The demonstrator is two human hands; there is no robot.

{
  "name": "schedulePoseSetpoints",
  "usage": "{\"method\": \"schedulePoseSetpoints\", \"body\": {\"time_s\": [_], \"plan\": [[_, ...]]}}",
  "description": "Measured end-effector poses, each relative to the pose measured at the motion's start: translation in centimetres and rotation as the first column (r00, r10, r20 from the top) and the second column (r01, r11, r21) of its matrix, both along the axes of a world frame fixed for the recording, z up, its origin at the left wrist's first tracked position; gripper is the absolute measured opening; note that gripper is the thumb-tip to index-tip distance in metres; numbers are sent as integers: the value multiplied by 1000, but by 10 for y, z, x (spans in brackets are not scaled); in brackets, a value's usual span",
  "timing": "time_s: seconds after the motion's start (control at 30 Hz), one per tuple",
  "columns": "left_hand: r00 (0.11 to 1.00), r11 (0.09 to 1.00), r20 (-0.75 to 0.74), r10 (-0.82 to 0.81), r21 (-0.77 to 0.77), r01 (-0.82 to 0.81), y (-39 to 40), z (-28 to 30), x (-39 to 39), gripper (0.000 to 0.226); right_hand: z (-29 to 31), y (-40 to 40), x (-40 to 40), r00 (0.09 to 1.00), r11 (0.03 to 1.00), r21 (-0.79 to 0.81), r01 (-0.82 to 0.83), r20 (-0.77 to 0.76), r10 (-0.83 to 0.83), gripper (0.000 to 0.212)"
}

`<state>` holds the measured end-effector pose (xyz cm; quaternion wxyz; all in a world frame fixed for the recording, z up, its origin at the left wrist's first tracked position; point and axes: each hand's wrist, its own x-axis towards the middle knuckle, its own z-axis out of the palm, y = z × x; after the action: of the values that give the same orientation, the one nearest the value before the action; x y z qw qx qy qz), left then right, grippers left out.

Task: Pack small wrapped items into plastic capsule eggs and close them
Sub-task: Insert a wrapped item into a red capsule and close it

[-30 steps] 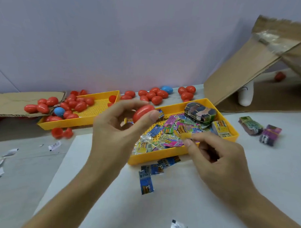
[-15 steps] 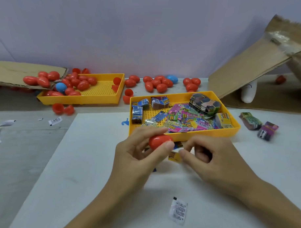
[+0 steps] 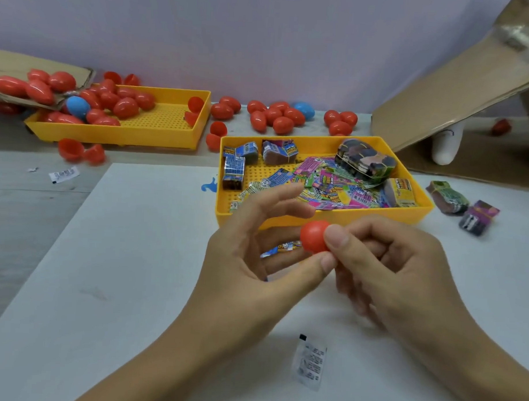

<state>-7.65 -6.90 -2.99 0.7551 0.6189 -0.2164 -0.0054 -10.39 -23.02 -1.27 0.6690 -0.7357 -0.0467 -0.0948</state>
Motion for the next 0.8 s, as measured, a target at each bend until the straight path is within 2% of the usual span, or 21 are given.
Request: {"method": "schedulePoseSetpoints", "body": {"time_s": [0.07, 0.13, 0.2, 0.3, 0.4, 0.5, 0.57, 0.63, 0.7, 0.8], "plan": [[998, 1000, -58, -3, 2, 3, 3, 1, 1, 33, 0, 0, 0, 999, 1000, 17, 21, 47, -22, 32], [983, 999, -175, -49, -24, 45, 5, 2, 2, 30, -2, 0, 1, 994, 999, -21, 48, 102, -45, 25], [954, 996, -287, -88, -36, 81, 5, 5, 5, 41, -4, 1, 1, 985, 994, -85, 62, 164, -47, 32], [935, 995, -343, -94, -16, 94, 3, 7, 7, 60, -7, 2, 1, 975, 989, -135, 60, 221, -29, 37], [963, 999, -265, -51, -18, 48, 2, 7, 6, 42, -11, 1, 2, 972, 984, -176, 37, 234, 5, 41], [990, 998, -141, -23, -53, 16, 2, 7, 3, 20, -8, -1, 1, 980, 997, -71, -6, 199, 20, 37], [997, 999, -76, -10, -34, 8, 2, 6, 2, 26, -5, -4, 0, 989, 999, 36, 11, 148, -16, 29], [1000, 1000, -23, 14, 1, -14, 2, 4, 2, 36, -3, -4, 1, 997, 997, 76, 31, 62, -35, 19], [999, 1000, 39, -19, 14, 19, 2, 4, 2, 46, -3, -2, 2, 1000, 999, 42, 25, -14, -25, 33], [992, 998, 111, -62, 32, 59, 2, 1, 3, 59, -2, 2, 2, 1000, 997, 64, 30, 4, -31, 27]]}}
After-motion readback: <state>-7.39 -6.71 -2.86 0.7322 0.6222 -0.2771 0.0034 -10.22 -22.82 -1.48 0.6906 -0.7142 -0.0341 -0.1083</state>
